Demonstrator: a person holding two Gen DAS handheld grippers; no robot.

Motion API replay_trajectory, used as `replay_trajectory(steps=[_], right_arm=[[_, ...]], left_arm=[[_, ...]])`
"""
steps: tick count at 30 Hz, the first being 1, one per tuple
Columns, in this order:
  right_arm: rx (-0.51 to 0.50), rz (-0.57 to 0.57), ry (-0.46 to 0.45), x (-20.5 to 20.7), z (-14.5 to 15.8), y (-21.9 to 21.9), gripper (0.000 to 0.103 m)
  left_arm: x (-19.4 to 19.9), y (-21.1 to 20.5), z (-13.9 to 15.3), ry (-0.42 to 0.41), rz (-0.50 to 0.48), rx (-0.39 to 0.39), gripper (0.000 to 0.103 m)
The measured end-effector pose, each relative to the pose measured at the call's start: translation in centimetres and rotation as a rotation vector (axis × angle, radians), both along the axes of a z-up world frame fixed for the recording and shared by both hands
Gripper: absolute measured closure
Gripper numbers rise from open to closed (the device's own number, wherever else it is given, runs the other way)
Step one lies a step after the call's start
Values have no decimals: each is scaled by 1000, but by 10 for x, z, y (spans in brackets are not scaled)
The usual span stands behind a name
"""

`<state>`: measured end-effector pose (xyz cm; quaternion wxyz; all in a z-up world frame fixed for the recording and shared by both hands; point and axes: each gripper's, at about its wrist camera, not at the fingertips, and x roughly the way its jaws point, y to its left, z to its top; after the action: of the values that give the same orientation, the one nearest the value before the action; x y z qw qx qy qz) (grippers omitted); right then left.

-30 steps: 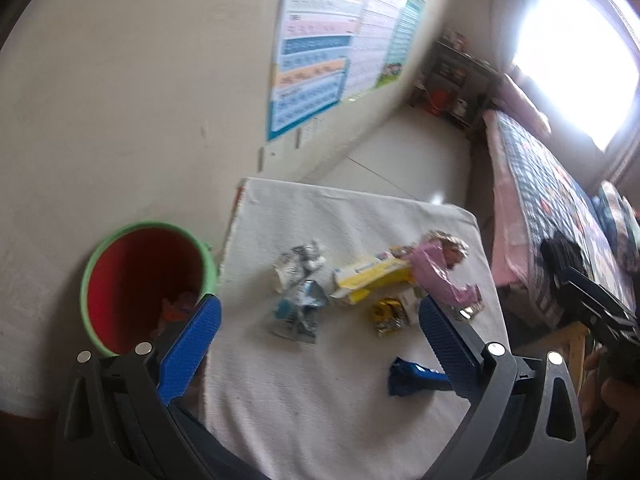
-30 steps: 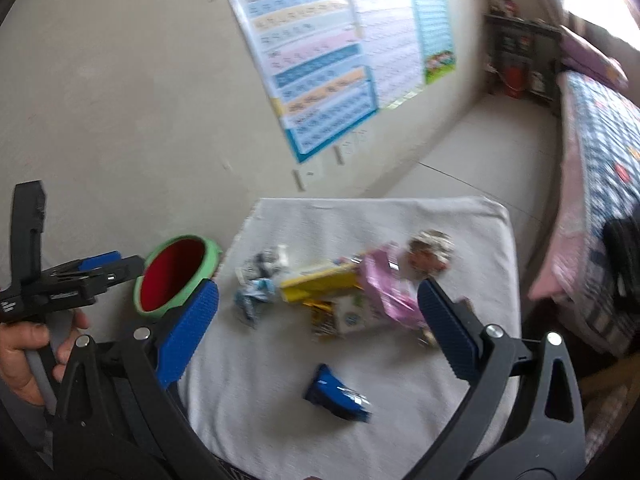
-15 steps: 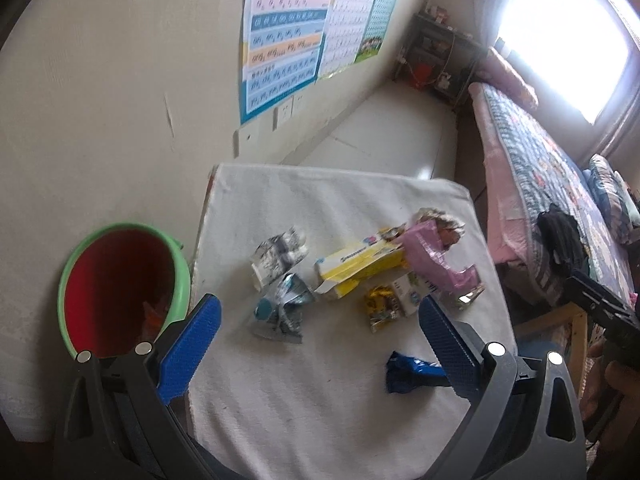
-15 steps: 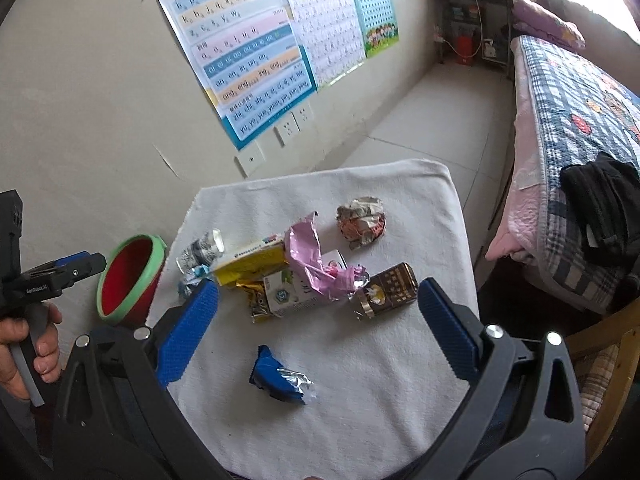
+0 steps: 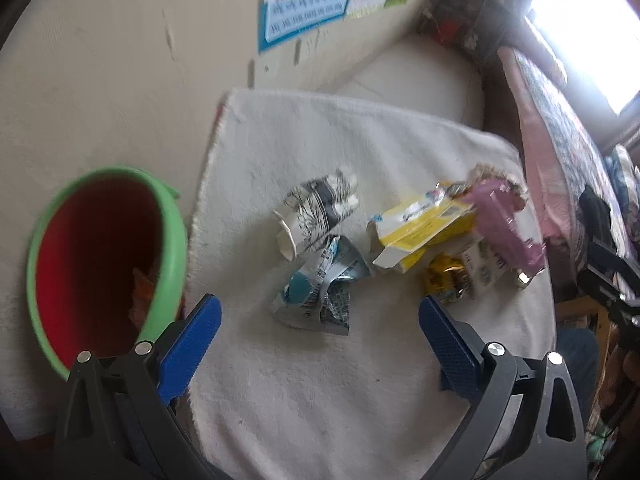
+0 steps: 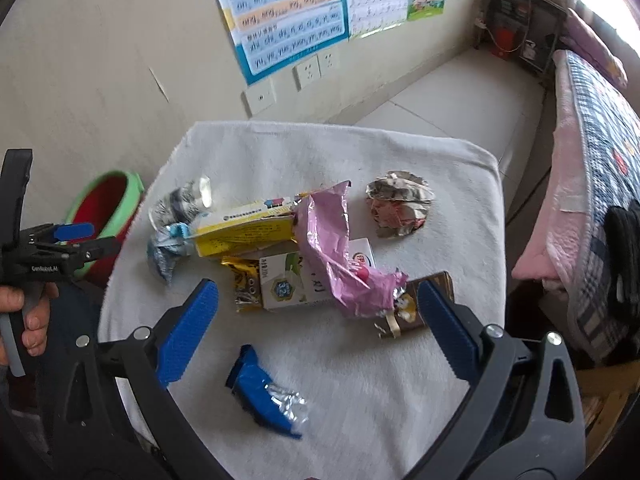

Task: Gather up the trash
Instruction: 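Grasp the crumpled white-teal wrapper with the left gripper while the right gripper grasps the pink plastic wrapper, then carry both held wrappers over the red bucket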

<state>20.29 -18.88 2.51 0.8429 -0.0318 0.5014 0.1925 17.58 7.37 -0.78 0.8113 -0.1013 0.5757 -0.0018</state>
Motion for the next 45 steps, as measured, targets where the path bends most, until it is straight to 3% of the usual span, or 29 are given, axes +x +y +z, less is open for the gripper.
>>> replay_trajectory(steps=[9, 12, 17, 20, 22, 24, 29, 45], right_arm=[[-47, 15, 68, 31, -38, 12, 5], [-61, 22, 95, 39, -51, 16, 10], [-73, 44, 147, 45, -69, 19, 29], [-70, 50, 166, 47, -74, 19, 49], [-72, 50, 171, 46, -75, 19, 70], [-68, 47, 163, 45, -71, 18, 74], [-58, 32, 126, 41, -54, 13, 76], [16, 45, 0, 4, 22, 24, 76]], left_arm=[[22, -17, -43, 78, -114, 74, 9], [27, -20, -55, 99, -133, 95, 12], [34, -22, -71, 140, -168, 112, 32], [37, -24, -75, 151, -177, 110, 46], [38, -24, -76, 153, -181, 95, 50], [38, -23, -76, 152, -189, 89, 56], [33, -25, -66, 129, -191, 90, 65], [-7, -11, 5, -31, -126, 22, 67]])
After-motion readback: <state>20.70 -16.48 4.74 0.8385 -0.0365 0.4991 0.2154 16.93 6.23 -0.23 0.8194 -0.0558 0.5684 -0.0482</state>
